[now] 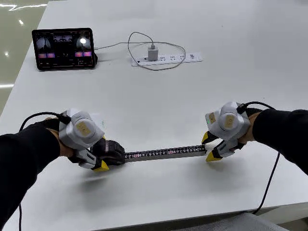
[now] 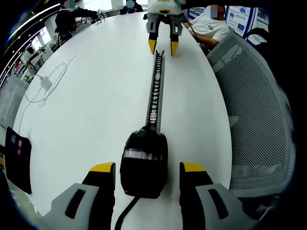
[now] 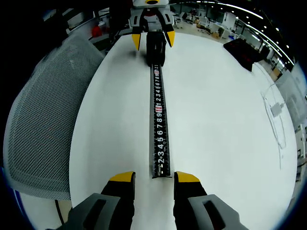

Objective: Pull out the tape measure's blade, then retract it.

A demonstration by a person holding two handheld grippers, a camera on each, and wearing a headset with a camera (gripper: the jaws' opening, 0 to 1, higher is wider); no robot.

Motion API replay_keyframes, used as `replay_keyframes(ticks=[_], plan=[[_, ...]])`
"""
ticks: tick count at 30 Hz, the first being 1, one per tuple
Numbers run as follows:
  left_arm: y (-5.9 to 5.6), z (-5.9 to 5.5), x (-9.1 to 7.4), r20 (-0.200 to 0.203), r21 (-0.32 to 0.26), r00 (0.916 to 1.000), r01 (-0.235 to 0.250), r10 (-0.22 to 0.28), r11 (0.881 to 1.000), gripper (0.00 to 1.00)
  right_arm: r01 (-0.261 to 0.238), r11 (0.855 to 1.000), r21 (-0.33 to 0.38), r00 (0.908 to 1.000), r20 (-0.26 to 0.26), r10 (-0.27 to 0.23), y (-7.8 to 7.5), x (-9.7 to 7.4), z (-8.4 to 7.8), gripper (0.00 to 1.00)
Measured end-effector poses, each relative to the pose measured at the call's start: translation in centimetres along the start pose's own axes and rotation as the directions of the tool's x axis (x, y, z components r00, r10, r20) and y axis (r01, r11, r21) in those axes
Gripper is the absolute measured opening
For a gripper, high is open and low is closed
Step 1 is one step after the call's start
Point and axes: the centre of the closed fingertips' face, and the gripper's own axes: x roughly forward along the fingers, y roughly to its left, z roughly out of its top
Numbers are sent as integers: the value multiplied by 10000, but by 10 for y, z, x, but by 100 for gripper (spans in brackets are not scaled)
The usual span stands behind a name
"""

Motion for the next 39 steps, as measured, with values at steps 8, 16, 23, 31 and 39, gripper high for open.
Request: replay_keyframes(ticks=[8,16,23,31,39], plan=[[3,3,-9,214,-175,9998,-29,33,9998,54,42,9991,426,9992,394,-59,-3,-6,13,40],[3,6,-11,437,-450,9990,48,-28,9990,65,-130,9977,672,9996,275,112,6,-10,8,51],[1,2,-12,532,-476,9986,73,-47,9988,73,-51,9965,839,9997,245,30,9,-14,4,56],[-7,-3,-10,1094,-1441,9940,145,14,9895,87,284,9873,1561,9965,734,-402,11,-15,2,64],[-10,-11,-11,1373,-2557,9903,140,220,9666,99,755,9669,2437,9891,1048,-1037,8,-15,-4,85]])
